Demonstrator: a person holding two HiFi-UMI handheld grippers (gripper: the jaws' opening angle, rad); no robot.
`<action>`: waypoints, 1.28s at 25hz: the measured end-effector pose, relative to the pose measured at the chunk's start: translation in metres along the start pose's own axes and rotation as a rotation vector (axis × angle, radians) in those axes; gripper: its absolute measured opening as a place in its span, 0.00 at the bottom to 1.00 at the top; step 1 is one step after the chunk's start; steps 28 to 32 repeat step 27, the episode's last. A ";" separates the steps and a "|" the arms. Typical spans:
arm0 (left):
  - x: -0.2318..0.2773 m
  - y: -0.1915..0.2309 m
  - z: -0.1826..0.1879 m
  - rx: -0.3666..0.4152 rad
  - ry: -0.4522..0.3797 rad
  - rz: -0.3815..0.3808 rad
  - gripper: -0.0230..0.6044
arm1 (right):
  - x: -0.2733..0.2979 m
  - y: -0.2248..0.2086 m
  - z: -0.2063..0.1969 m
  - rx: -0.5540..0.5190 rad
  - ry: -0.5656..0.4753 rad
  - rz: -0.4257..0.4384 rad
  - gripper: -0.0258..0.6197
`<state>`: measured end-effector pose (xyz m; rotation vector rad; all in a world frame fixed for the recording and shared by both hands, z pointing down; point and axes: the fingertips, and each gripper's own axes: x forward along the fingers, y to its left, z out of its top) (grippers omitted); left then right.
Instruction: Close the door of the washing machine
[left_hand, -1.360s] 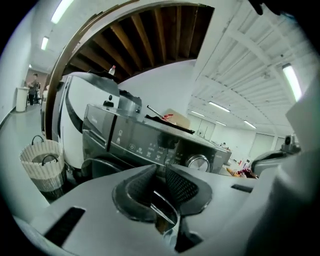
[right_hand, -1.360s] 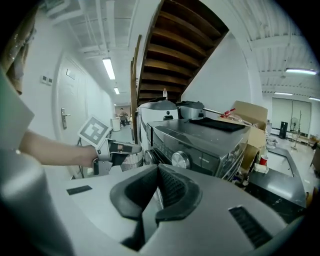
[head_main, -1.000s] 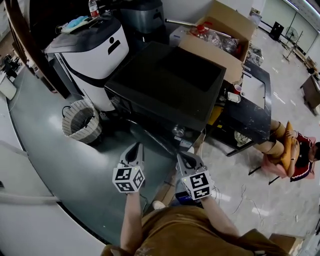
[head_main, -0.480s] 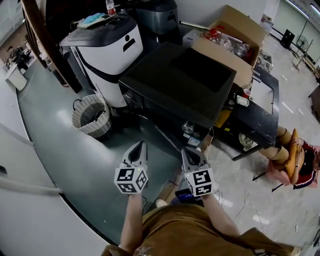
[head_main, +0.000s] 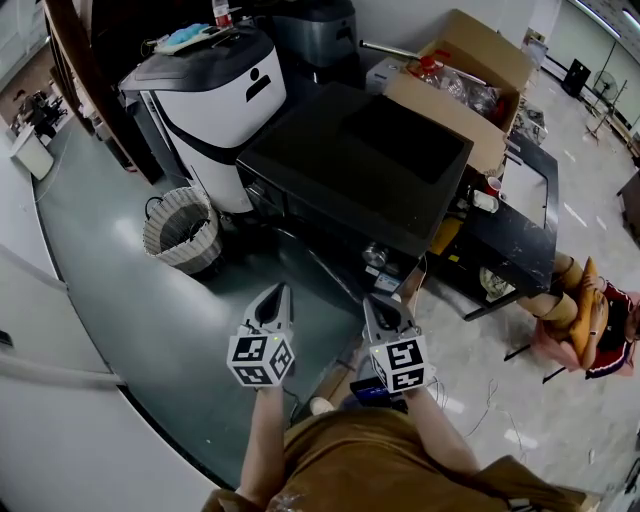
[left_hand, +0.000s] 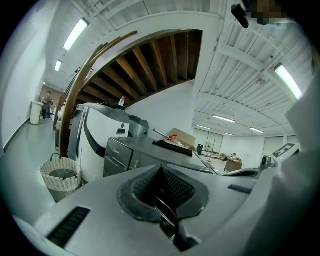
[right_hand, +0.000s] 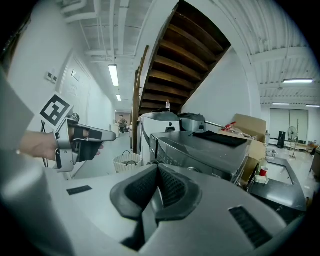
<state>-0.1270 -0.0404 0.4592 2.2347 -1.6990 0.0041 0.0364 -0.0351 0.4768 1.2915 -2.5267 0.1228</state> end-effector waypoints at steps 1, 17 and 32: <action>0.000 0.000 -0.001 -0.001 0.002 0.000 0.08 | 0.000 0.000 0.000 -0.002 0.001 0.001 0.06; 0.004 -0.003 -0.005 -0.014 0.005 -0.005 0.08 | 0.001 0.001 -0.004 -0.007 0.005 0.016 0.06; 0.006 -0.003 -0.005 -0.019 0.010 -0.003 0.08 | 0.000 -0.001 -0.004 -0.009 0.004 0.023 0.06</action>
